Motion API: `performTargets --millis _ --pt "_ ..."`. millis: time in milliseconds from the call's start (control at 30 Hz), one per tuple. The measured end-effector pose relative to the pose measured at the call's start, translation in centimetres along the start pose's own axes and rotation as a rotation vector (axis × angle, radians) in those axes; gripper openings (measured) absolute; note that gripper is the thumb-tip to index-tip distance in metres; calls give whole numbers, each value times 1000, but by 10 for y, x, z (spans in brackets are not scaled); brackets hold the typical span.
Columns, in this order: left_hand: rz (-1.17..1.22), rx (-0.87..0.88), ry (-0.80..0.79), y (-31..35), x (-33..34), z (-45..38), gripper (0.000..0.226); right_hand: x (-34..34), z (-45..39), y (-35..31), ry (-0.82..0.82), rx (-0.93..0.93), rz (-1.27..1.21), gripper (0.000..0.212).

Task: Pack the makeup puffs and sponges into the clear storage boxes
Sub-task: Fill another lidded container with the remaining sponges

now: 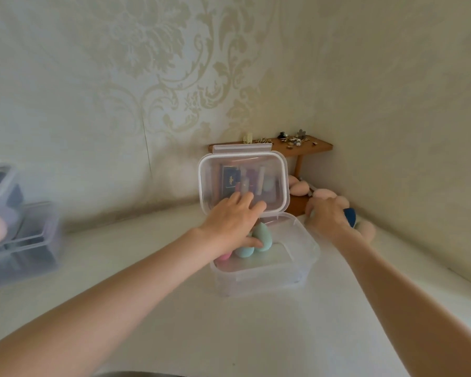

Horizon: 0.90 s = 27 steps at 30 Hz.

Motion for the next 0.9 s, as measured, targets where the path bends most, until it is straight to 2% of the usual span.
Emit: performTargets --millis 67,100,133,200,267,300,367,400,533,667,900 --pt "-2 4 4 0 0 -1 58 -21 2 6 163 84 -316 24" --pt "4 2 2 0 1 -1 58 -34 2 6 191 80 -519 23" --pt "16 -4 -7 0 1 -1 58 -49 7 4 163 48 -679 25" --pt "28 -12 -6 -1 2 -2 59 -70 20 -7 7 -67 -759 23" --pt "31 -14 -2 -1 2 -1 61 -73 39 -22 -138 -168 -604 19" --pt "31 -13 -1 0 1 -1 61 -69 47 -28 -151 -213 -451 22" --pt "19 -6 -2 0 1 0 62 -57 65 -41 -57 -307 -142 33" --pt "9 0 -4 0 1 0 62 -53 71 -47 17 -341 -86 35" --pt "11 19 -12 -2 -2 1 61 -38 77 -52 122 -357 42 31" --pt "0 49 -3 -2 -2 1 59 -26 79 -48 132 -383 132 27" --pt "18 84 9 20 -1 -17 59 -23 76 -48 60 -386 71 28"
Point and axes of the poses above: each hand's wrist, its own z-axis away from the middle knuckle, its own x-axis out of the palm, y = z × x, the point moved 3 cm from there along -z, towards the middle knuckle, and after that the axes turned 1 degree about -x, right-handed, at the moved point
